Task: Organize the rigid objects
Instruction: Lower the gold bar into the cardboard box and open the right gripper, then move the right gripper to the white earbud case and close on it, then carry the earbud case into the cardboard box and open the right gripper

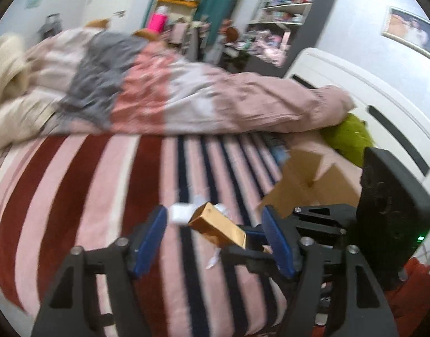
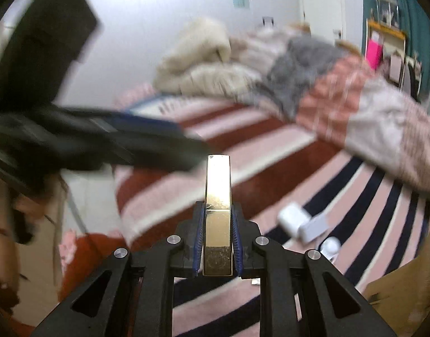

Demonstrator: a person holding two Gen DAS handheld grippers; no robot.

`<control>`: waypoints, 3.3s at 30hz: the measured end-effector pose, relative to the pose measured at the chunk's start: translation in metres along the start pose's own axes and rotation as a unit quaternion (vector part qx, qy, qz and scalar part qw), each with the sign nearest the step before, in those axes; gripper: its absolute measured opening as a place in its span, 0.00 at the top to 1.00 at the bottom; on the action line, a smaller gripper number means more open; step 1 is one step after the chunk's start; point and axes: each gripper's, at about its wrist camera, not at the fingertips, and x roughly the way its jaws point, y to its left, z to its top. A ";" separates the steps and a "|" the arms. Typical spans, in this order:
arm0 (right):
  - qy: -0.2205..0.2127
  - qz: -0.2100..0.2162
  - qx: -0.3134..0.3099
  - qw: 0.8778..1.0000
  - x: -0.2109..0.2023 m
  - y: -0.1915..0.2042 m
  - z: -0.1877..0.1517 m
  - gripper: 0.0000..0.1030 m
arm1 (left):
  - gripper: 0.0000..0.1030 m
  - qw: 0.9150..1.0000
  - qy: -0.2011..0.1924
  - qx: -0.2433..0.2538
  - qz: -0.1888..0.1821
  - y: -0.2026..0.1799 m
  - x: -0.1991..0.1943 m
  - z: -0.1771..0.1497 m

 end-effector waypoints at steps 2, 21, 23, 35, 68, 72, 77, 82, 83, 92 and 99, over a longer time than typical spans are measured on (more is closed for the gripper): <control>-0.024 -0.010 0.001 1.000 -0.027 -0.008 0.004 0.87 | 0.57 1.000 -0.004 0.021 -0.017 -0.021 0.006 0.014; 0.018 -0.126 0.153 0.980 -0.133 -0.148 -0.056 0.87 | 0.71 0.971 0.148 0.155 -0.104 -0.186 0.170 0.061; 0.041 -0.127 0.163 0.978 -0.131 -0.152 -0.065 0.87 | 0.71 0.966 0.168 0.170 -0.100 -0.193 0.181 0.055; 0.084 -0.141 0.162 0.973 -0.121 -0.147 -0.069 0.85 | 0.40 0.980 0.110 0.161 -0.035 -0.164 0.127 0.058; 0.160 -0.105 0.190 0.963 0.145 -0.076 -0.048 0.44 | 0.32 0.991 0.049 -0.001 0.128 0.100 0.037 -0.040; 0.143 -0.129 0.190 0.963 0.155 -0.082 -0.044 0.44 | 0.32 0.990 0.052 -0.008 0.131 0.111 0.040 -0.041; 0.123 -0.152 0.192 0.962 0.170 -0.082 -0.037 0.44 | 0.32 0.989 0.055 -0.016 0.135 0.116 0.040 -0.045; 0.115 -0.182 0.153 0.965 0.176 -0.072 -0.032 0.51 | 0.32 0.989 0.061 -0.021 0.132 0.117 0.040 -0.045; 0.112 -0.177 0.145 0.967 0.174 -0.068 -0.032 0.51 | 0.32 0.990 0.062 -0.023 0.128 0.116 0.039 -0.044; 0.042 -0.067 0.071 0.994 0.096 -0.019 -0.002 0.51 | 0.32 0.998 0.048 -0.009 0.050 0.064 0.029 -0.022; -0.030 -0.043 0.019 0.998 0.002 0.002 0.009 0.51 | 0.60 0.997 0.037 0.051 -0.039 -0.015 0.030 0.004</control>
